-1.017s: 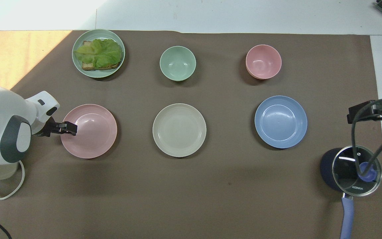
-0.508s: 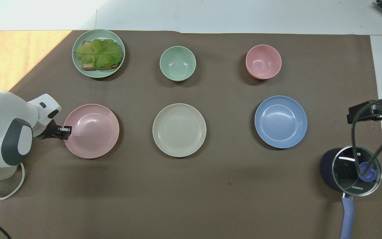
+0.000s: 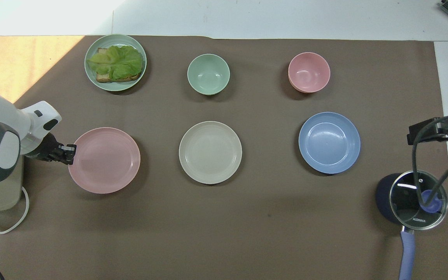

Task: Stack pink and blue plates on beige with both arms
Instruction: 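Carry the pink plate with the left gripper onto the beige plate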

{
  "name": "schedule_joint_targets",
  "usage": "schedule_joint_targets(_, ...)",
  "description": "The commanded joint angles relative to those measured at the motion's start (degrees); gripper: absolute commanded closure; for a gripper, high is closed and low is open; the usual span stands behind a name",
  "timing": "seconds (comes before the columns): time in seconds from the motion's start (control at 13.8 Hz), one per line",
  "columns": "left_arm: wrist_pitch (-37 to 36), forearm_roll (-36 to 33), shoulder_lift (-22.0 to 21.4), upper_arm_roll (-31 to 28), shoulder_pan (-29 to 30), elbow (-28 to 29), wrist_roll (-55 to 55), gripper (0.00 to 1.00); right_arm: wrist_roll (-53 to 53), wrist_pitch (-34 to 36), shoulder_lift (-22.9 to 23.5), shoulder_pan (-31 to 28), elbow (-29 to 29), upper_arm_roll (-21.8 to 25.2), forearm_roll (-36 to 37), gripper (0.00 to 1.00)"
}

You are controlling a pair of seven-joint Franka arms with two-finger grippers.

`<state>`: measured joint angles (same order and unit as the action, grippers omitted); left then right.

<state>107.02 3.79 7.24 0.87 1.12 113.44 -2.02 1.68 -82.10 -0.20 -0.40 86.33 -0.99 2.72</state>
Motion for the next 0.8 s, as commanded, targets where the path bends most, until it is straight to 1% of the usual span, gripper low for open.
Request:
schedule_joint_targets(0.0,-6.38,4.72,0.32,0.09,-0.67,-5.60,0.25,1.00,-0.36,-0.69,-1.38,-0.65,1.65,-0.16,-0.26,0.00)
schedule_joint_targets(0.07,-5.87,6.74,0.23,0.62,-1.20,-5.60,3.04,1.00,-0.36,-0.69,-1.47,-0.65,1.65,-0.16,-0.26,0.00)
schedule_joint_targets(0.29,-1.31,8.25,0.23,1.41,-11.10,-5.25,17.09,1.00,-0.36,-0.60,-1.47,-0.65,1.73,-0.16,-0.26,0.00)
schedule_joint_targets(0.44,1.42,8.43,-0.12,1.41,-17.35,-2.80,21.95,1.00,-0.36,-0.60,-1.47,-0.65,1.73,-0.16,-0.26,0.00)
schedule_joint_targets(0.51,4.31,8.43,0.40,1.41,-20.60,-0.79,23.01,1.00,-0.36,-0.60,-1.47,-0.65,1.73,-0.16,-0.26,0.00)
schedule_joint_targets(0.58,9.73,8.61,1.28,1.41,-23.07,1.58,24.07,1.00,-0.36,-0.60,-1.47,-0.65,1.73,-0.16,-0.26,0.00)
schedule_joint_targets(0.65,15.09,8.69,1.72,1.41,-24.13,3.17,25.47,1.00,-0.36,-0.60,-1.47,-0.65,1.82,-0.16,-0.26,0.00)
schedule_joint_targets(0.73,17.23,9.13,1.90,1.50,-24.75,3.54,25.92,1.00,-0.36,-0.60,-1.47,-0.74,1.82,-0.16,-0.26,0.00)
